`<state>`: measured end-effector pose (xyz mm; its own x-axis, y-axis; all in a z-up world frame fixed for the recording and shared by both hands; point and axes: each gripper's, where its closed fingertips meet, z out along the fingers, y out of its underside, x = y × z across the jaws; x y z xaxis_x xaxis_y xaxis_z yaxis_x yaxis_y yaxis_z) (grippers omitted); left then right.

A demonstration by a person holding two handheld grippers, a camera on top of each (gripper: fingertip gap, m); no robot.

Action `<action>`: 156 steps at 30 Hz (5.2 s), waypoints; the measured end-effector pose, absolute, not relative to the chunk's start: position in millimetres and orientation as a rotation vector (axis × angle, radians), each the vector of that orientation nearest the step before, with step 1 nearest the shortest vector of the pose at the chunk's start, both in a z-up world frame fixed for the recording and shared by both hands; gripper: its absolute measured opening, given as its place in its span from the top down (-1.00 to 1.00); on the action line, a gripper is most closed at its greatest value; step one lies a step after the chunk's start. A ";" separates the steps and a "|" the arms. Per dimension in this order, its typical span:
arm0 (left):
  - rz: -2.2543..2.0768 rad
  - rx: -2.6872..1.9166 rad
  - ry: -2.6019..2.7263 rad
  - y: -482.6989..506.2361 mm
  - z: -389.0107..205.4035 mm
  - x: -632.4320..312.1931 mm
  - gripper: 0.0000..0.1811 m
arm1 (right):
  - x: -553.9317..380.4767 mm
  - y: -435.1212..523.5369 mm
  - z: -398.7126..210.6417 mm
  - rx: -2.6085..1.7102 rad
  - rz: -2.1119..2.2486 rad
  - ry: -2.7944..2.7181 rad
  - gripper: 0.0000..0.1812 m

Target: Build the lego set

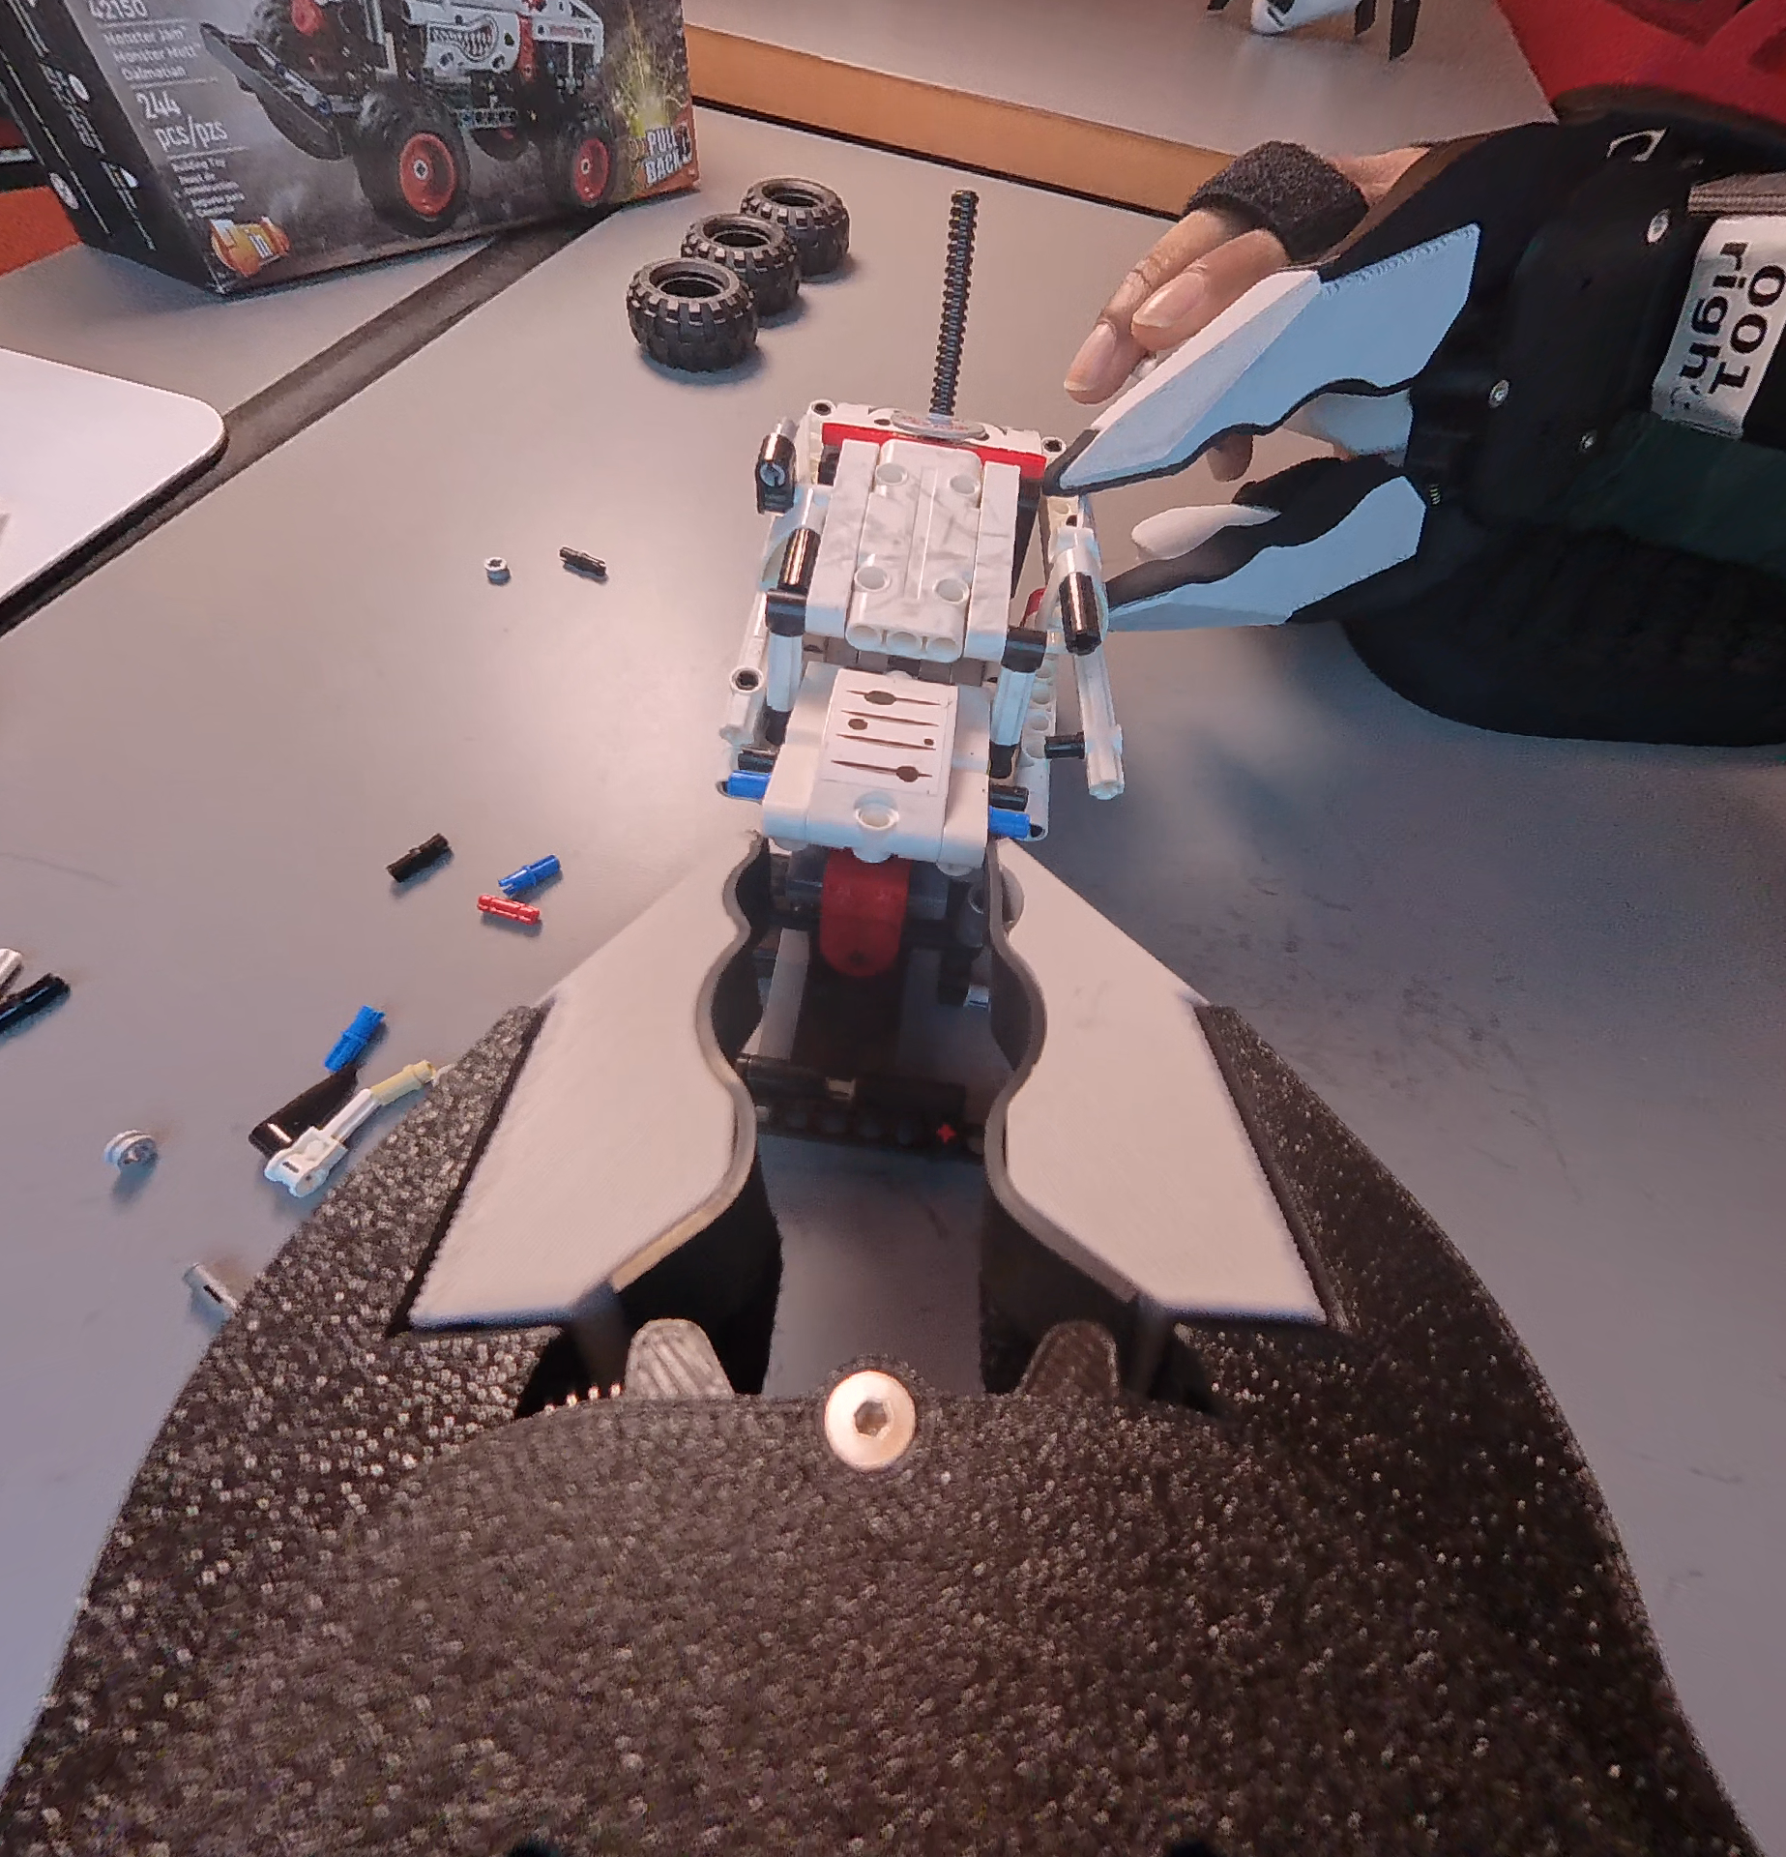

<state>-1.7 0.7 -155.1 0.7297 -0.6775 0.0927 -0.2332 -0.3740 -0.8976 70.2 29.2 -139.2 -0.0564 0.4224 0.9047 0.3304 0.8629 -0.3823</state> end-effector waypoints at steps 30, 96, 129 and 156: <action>-0.003 -1.683 1.132 -18.8 -153.0 49.7 0.79 | 73.2 33.0 -133.1 -0.705 0.181 -1.639 0.62; -1.081 -1.942 0.300 -4.1 -130.9 45.5 0.93 | 70.0 37.1 -126.7 -0.797 0.338 -1.518 0.72; -0.469 -2.063 0.608 -7.0 -139.3 27.2 0.84 | 65.2 34.6 -134.5 -0.698 0.114 -1.573 0.72; -0.260 -1.949 0.699 -5.6 -133.2 12.4 0.80 | 30.6 11.4 -150.3 -0.591 -0.149 -1.720 0.76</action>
<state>12.4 -5.6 -133.2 0.8092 -0.5756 -0.1175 -0.3588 -0.3258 -0.8747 30.6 11.4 -150.3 -0.1196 0.3027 0.9456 0.4611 0.8604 -0.2171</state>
